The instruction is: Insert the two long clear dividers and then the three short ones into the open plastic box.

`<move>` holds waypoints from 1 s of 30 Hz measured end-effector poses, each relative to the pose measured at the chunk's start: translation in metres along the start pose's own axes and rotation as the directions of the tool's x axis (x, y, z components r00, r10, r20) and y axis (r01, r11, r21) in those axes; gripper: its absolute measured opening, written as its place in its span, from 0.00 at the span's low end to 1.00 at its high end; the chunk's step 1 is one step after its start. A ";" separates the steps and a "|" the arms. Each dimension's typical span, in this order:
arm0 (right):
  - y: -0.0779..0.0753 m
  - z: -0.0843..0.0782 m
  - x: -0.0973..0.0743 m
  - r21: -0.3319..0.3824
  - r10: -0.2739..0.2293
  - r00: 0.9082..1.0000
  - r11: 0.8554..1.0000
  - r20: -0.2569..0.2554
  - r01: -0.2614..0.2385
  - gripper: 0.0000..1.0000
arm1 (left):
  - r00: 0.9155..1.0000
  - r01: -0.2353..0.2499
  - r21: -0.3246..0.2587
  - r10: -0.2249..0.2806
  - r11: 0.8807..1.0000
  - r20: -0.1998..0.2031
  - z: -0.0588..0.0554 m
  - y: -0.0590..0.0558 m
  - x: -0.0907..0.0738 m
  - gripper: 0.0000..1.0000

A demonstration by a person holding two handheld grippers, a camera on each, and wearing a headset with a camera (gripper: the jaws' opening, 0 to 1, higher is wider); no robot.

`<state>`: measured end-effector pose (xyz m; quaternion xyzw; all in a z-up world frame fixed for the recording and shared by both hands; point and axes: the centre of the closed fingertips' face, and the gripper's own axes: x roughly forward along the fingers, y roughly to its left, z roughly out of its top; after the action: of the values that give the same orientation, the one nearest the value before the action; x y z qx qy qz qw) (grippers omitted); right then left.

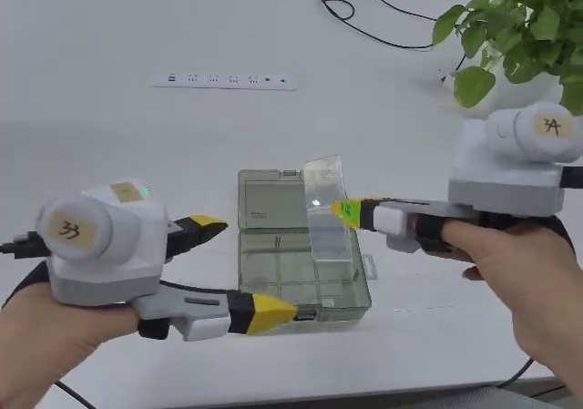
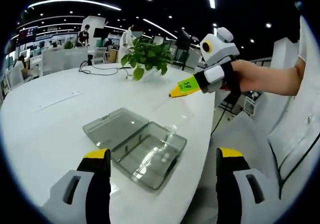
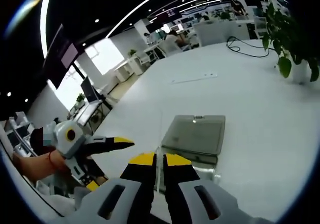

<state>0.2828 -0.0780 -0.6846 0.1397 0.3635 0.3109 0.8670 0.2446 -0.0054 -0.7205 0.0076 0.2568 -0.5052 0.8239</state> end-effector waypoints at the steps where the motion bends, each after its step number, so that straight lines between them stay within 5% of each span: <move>1: -0.002 0.001 0.000 0.003 -0.011 1.000 1.000 -0.007 0.011 0.07 | 1.000 0.002 0.008 -0.002 1.000 -0.002 -0.001 0.001 0.000 0.92; 11: -0.017 -0.004 0.003 0.083 -0.081 0.990 0.992 -0.116 0.091 0.07 | 0.999 0.029 0.043 -0.028 0.999 -0.032 -0.014 0.007 -0.004 1.00; 22: -0.046 -0.022 0.013 0.110 -0.176 0.952 0.972 -0.250 0.209 0.07 | 0.997 0.066 0.045 -0.064 0.997 -0.043 -0.026 0.007 -0.007 1.00; 30: -0.044 -0.035 0.018 0.131 -0.222 0.926 0.953 -0.306 0.272 0.07 | 0.997 0.078 0.045 -0.077 0.996 -0.030 -0.027 0.006 -0.008 1.00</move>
<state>0.2866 -0.0999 -0.7389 0.1201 0.5256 0.1836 0.8219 0.2355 0.0112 -0.7416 0.0238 0.2567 -0.5424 0.7996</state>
